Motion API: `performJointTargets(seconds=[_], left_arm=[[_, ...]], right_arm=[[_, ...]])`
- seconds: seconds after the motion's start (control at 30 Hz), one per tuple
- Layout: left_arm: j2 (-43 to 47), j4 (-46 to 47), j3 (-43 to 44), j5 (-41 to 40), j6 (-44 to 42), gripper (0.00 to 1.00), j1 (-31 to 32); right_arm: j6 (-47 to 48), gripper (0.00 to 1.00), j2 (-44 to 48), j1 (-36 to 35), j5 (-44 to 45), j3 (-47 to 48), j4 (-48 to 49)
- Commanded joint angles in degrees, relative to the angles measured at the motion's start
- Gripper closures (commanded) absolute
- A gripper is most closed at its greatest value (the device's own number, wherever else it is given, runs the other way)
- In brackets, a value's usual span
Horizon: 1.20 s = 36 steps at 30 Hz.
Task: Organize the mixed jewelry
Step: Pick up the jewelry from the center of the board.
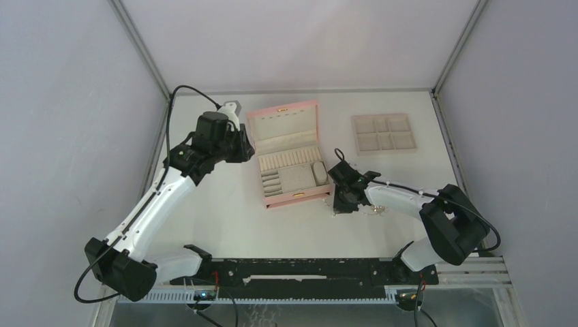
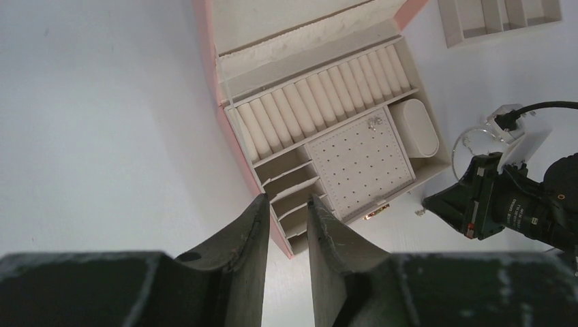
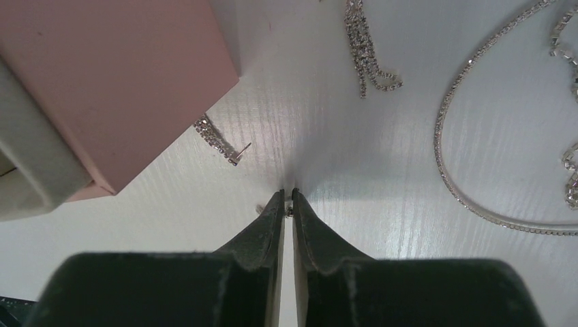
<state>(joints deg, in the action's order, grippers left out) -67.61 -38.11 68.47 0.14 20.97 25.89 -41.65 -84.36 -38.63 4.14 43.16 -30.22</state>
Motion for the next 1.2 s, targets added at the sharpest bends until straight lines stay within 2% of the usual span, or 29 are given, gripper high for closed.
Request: performJointTargets(seconds=[0.0, 0.23, 0.5, 0.67, 0.73, 0.87, 1.03, 1.17], left_arm=[[0.0, 1.3, 1.4, 0.7, -0.2, 0.68, 0.3], [-0.6, 1.2, 2.2, 1.3, -0.6, 0.68, 0.3], [-3.2, 0.8, 5.1, 7.2, -1.2, 0.67, 0.3], [-6.6, -3.9, 10.3, 8.4, -3.9, 0.60, 1.2], [-6.5, -4.2, 11.1, 9.7, -4.2, 0.54, 1.4], [-6.3, -2.2, 11.0, 14.1, -3.8, 0.43, 3.6], [-8.1, -0.1, 11.2, 18.1, -3.3, 0.42, 7.8], [-8.6, 3.0, 10.1, 20.1, -2.9, 0.42, 10.2]], right_arm=[[0.0, 0.86, 0.4, 0.3, 0.4, 0.0, 1.0], [0.2, 1.00, 0.9, 1.0, 0.0, 0.0, 0.9], [2.3, 1.00, 5.7, 2.8, -2.9, 2.0, -0.4], [2.8, 1.00, 10.3, 4.8, -7.2, 5.6, -1.4], [2.7, 1.00, 11.0, 5.2, -8.1, 8.0, -2.1], [2.6, 1.00, 11.1, 5.2, -9.0, 14.4, -3.3], [1.6, 1.00, 9.0, 5.3, -10.3, 23.0, -3.4], [-0.6, 1.00, 7.0, 5.3, -12.1, 25.5, -1.9]])
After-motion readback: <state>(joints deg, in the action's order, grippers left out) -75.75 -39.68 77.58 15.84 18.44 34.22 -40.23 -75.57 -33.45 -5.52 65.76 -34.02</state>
